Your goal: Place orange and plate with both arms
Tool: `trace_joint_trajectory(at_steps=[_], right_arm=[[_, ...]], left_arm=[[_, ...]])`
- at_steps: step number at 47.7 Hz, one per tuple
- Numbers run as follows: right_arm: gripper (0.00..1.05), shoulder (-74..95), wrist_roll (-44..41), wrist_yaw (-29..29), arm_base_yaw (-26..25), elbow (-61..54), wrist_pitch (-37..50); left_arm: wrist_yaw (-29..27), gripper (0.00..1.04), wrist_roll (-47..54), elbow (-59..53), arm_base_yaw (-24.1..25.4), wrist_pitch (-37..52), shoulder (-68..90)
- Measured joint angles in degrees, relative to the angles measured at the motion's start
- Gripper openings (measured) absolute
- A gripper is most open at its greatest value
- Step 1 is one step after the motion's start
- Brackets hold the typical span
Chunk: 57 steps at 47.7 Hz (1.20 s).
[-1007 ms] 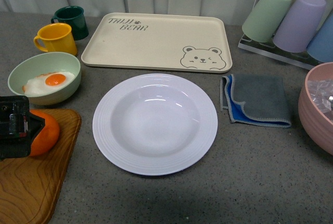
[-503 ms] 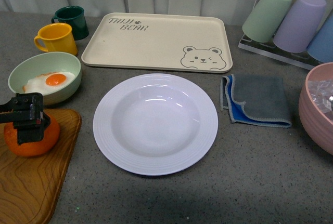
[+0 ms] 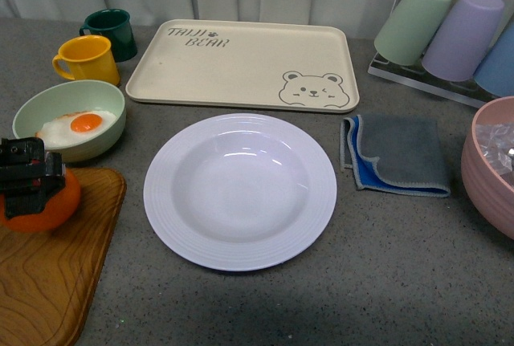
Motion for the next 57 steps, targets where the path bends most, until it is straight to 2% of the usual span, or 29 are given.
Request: trace_joint_trajectory(at_steps=[17,34,43,57], right_arm=[[0.95,0.0,0.0,0.0,0.0,0.0,0.0],[0.95,0.0,0.0,0.0,0.0,0.0,0.0],[0.95,0.0,0.0,0.0,0.0,0.0,0.0],[0.95,0.0,0.0,0.0,0.0,0.0,0.0]], left_arm=[[-2.6,0.55,-2.6,3.9,-11.6,-2.0,-3.8],[-5.7,0.55,-7.0,14.4,-25.0,-3.3,5.0],[-6.7,0.55,-7.7,17.4,-28.2,-3.3,9.8],[-6.6,0.54,-8.0,20.2,-29.3,-3.5,14.9]])
